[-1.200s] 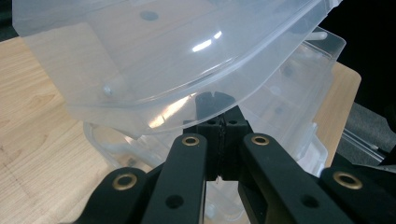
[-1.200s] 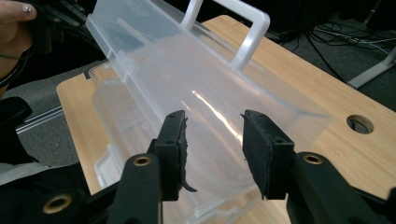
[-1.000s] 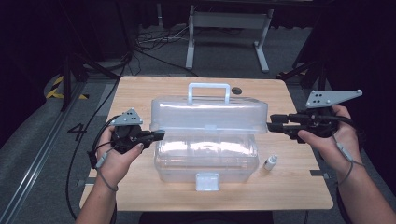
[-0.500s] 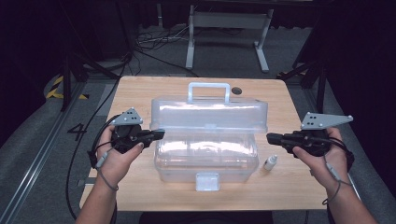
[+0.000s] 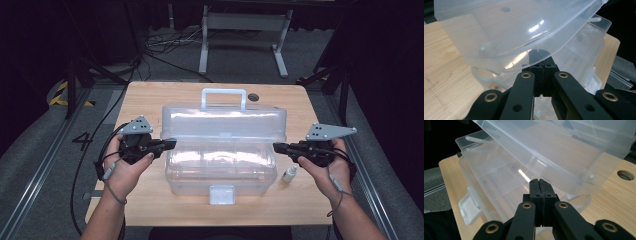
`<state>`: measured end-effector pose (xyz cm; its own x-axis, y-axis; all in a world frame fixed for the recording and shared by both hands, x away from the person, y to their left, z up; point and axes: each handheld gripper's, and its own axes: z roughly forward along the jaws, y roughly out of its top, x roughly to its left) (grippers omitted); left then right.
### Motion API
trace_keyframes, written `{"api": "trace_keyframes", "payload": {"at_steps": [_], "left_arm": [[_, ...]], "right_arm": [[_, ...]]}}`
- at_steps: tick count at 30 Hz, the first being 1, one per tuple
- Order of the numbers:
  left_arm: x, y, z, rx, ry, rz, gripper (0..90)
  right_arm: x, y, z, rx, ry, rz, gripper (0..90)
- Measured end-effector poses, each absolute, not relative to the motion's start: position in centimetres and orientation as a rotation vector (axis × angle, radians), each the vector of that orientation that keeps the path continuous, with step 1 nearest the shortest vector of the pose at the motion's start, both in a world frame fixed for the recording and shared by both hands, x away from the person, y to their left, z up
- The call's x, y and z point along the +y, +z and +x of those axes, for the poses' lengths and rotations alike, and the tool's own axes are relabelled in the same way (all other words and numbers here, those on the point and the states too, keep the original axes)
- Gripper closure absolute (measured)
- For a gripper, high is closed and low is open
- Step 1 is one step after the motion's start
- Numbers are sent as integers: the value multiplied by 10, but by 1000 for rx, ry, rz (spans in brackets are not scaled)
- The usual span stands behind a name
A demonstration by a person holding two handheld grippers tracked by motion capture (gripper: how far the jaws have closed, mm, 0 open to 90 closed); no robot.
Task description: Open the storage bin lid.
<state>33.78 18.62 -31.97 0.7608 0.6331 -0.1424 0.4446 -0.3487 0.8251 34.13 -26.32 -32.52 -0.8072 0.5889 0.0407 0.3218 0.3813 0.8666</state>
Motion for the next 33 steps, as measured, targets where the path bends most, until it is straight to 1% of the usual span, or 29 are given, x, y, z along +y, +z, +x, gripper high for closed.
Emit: {"api": "trace_keyframes", "payload": {"at_steps": [19,33], "left_arm": [[185,-318,337,801,261,1986,894],[189,-320,335,810,251,2001,889]], "right_arm": [[-260,-325,348,2304,1420,795,900],[-259,-315,358,2260,1421,783,900]]}}
